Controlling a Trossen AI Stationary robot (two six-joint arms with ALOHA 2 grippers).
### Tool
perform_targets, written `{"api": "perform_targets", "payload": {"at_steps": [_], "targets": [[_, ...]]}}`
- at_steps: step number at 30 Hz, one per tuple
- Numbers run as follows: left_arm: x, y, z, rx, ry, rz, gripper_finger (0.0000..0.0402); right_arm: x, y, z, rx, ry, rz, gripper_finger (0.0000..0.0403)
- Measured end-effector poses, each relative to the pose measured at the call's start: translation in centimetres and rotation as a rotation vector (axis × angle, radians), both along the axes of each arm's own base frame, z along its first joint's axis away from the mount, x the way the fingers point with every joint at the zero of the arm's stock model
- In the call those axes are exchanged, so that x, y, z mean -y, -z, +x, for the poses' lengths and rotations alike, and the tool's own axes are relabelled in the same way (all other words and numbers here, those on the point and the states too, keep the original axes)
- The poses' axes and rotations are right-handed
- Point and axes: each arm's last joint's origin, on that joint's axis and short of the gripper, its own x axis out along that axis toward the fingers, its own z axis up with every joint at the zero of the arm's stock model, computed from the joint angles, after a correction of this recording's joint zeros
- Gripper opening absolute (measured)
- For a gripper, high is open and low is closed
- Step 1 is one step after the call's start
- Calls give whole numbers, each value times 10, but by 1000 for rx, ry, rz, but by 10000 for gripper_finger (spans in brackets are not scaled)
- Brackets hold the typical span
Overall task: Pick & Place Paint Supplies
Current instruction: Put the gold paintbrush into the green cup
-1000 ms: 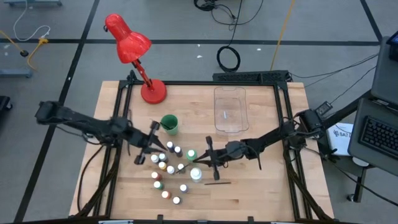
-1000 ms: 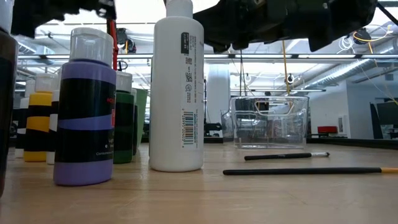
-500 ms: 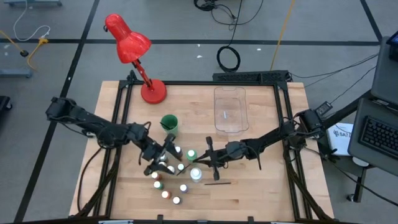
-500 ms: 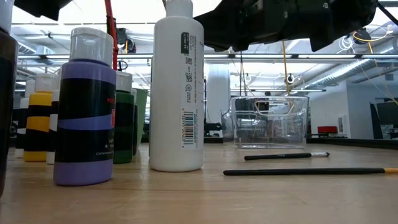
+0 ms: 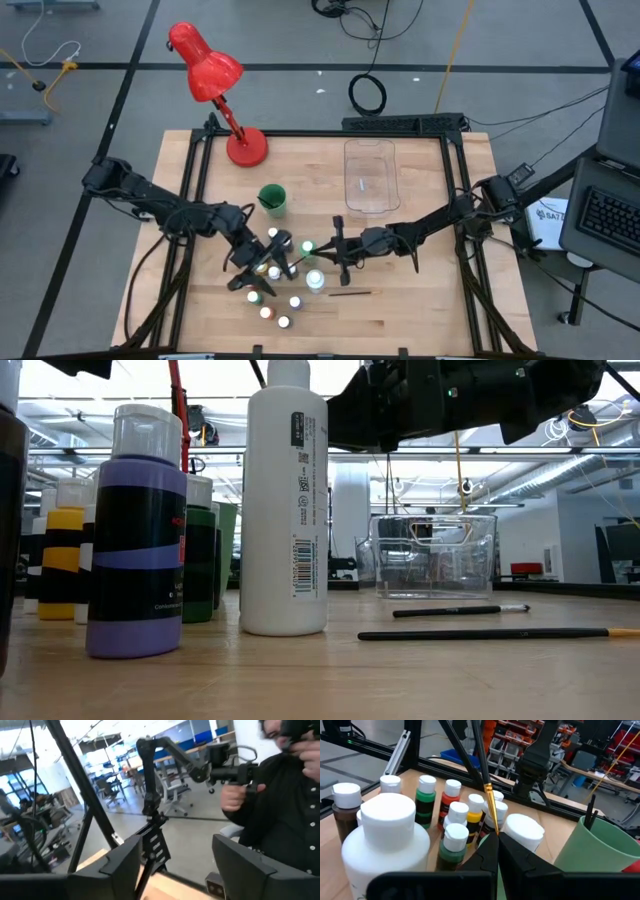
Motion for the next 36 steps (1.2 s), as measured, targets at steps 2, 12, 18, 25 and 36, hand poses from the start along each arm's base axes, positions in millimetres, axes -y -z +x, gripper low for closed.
{"api": "perform_targets", "payload": {"at_steps": [2, 12, 18, 25, 36], "targets": [[0, -1, 0, 6, -1, -1, 215, 0, 0, 0, 0, 0, -2, 0], [0, 8, 4, -17, -7, 33, 142, 0, -2, 0, 23, -1, -1, 0], [1, 5, 3, 17, -3, 24, 141, 0, -2, 0, 23, -1, -1, 0], [-1, 4, 4, 25, -42, 21, 140, 0, -2, 0, 24, -3, -16, 0], [-4, 5, 6, 32, -117, 35, 138, 1, -4, 1, 39, -1, -16, 0]]}}
